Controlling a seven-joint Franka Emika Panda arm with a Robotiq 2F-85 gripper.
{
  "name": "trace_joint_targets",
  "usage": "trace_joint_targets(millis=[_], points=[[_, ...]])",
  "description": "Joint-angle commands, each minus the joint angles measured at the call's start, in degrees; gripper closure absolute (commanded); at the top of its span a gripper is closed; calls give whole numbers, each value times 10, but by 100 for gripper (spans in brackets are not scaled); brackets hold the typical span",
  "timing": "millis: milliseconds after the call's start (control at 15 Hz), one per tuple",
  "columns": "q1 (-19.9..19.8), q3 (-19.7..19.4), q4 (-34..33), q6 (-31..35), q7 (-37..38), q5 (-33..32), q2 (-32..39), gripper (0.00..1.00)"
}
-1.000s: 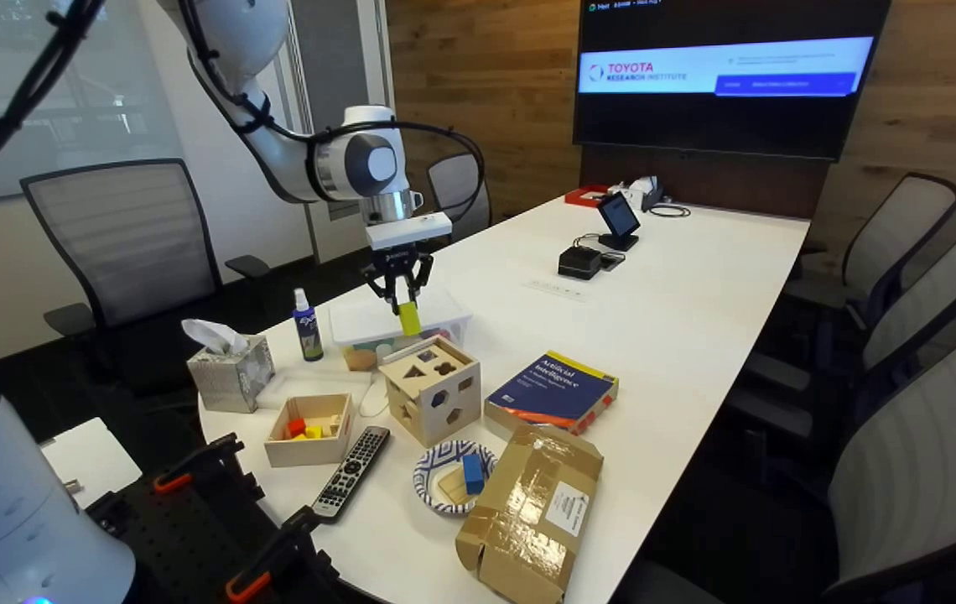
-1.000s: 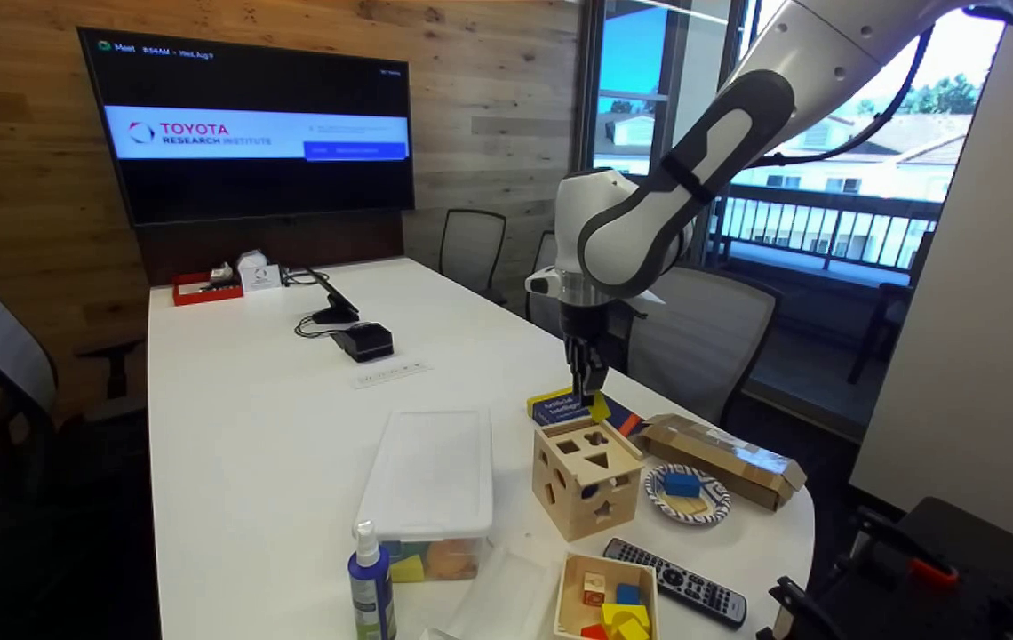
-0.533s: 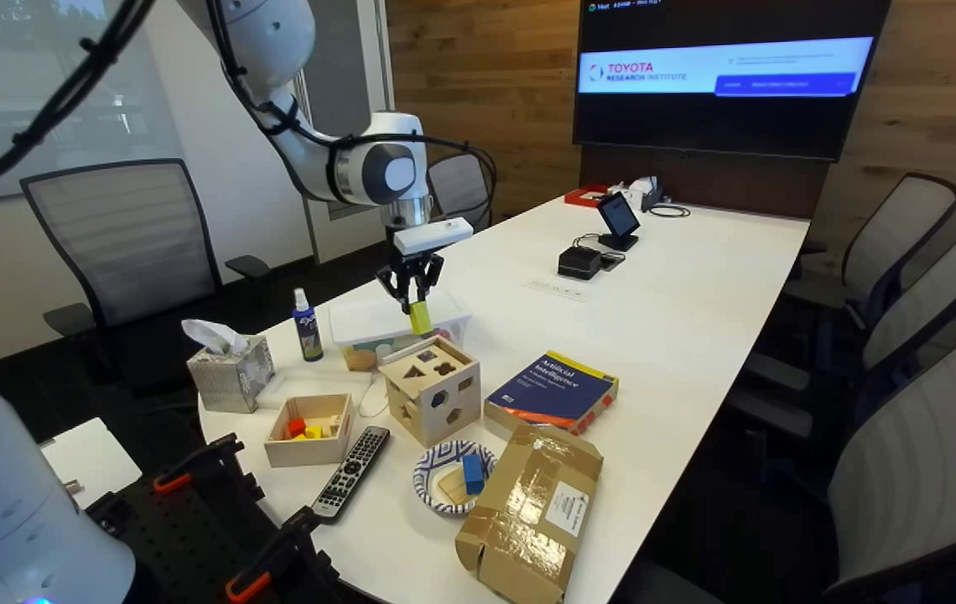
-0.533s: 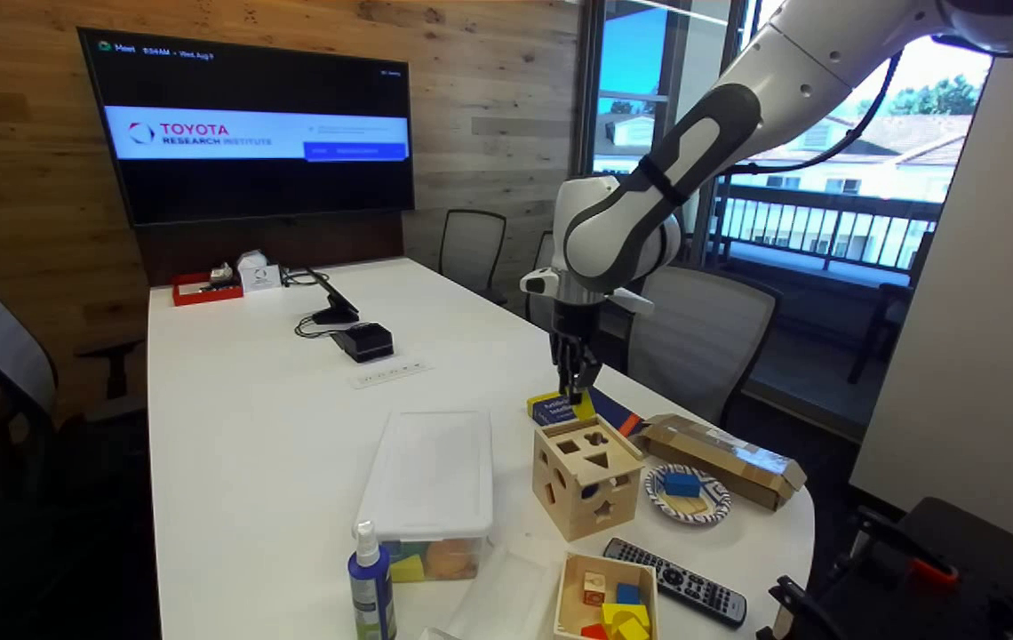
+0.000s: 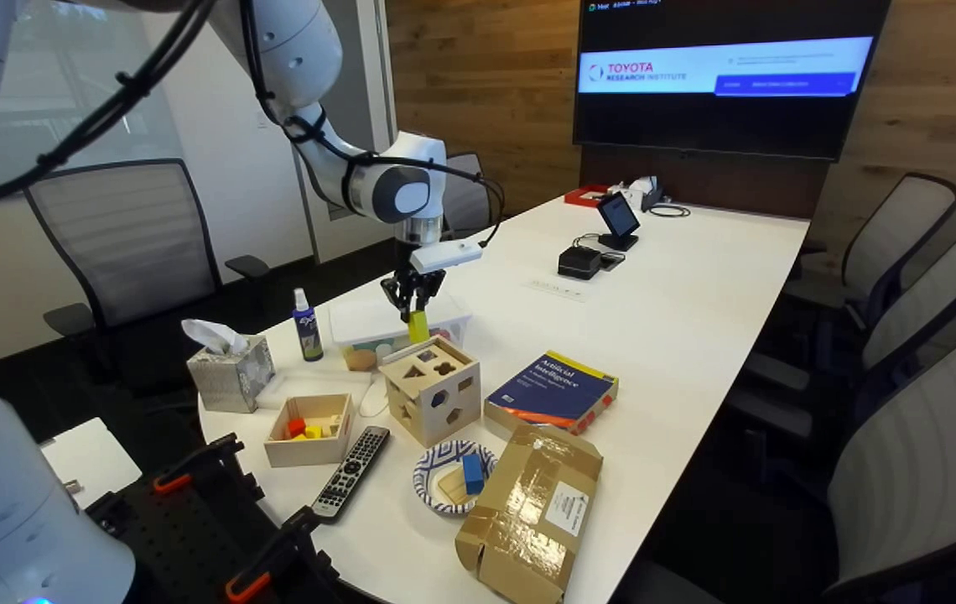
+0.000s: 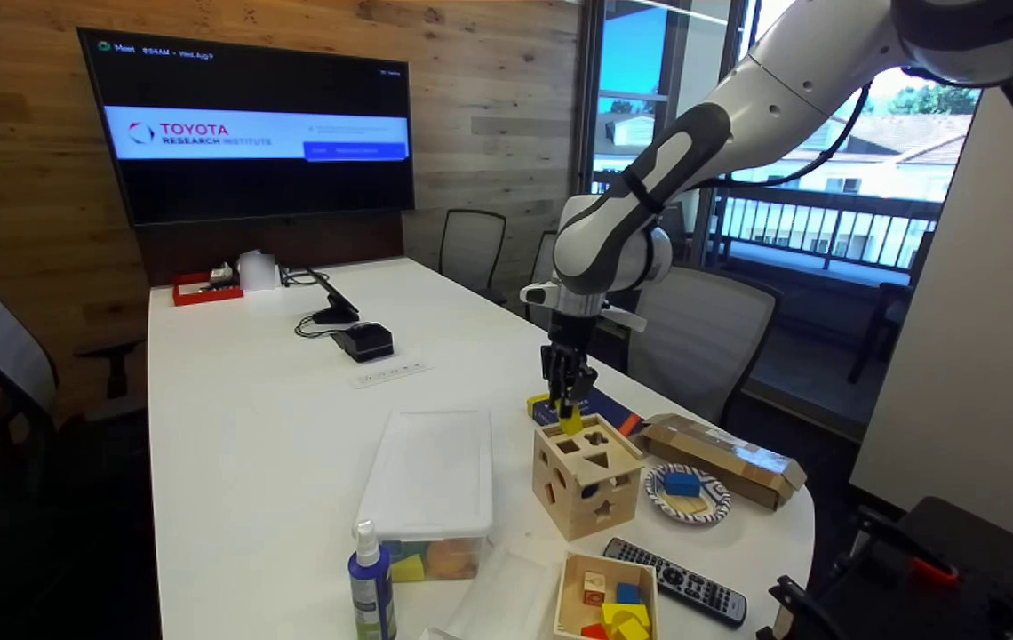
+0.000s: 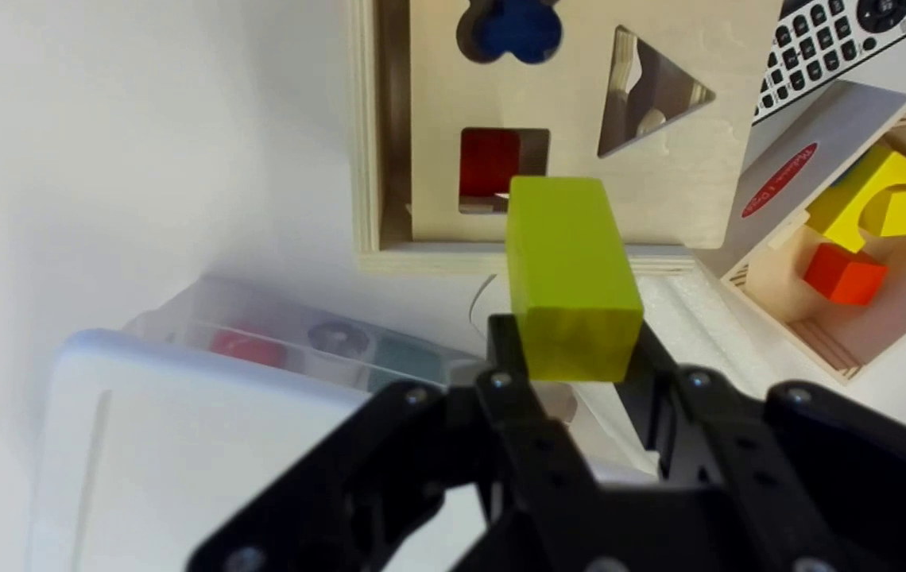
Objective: Put one wooden block from the black and white bowl inside the wooden toy box.
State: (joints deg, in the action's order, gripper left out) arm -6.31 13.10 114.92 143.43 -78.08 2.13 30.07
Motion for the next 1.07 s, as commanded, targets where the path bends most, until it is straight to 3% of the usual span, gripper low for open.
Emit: trace_joint_targets(millis=[0,1000], points=[[-13,16,-6,1,-42,34,14,92],[-67,37,-17,-5,-182,141,43,92]])
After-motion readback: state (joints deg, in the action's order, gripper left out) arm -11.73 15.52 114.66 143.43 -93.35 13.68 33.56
